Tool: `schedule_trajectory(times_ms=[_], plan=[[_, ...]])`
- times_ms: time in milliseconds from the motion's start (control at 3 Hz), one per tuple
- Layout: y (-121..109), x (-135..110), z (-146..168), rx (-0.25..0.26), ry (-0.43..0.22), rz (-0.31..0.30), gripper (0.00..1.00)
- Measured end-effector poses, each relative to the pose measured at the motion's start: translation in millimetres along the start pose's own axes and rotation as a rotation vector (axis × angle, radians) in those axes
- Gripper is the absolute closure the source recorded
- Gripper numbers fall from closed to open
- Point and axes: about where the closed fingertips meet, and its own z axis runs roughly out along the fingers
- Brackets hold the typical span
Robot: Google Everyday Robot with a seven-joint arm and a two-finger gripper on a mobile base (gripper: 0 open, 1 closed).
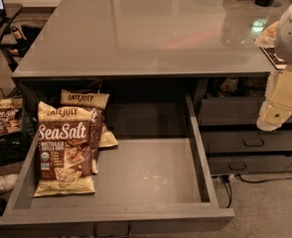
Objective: Pick brown chip bag from top drawer and place on counter
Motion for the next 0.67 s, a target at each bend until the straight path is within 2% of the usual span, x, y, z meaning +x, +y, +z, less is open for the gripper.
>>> schedule_trajectory(times_ms=[333,667], plan=[[3,-7,1,-0.001,-0.002,-0.013,0.0],[16,-59,20,-0.027,0.006,-0.109,0.0]])
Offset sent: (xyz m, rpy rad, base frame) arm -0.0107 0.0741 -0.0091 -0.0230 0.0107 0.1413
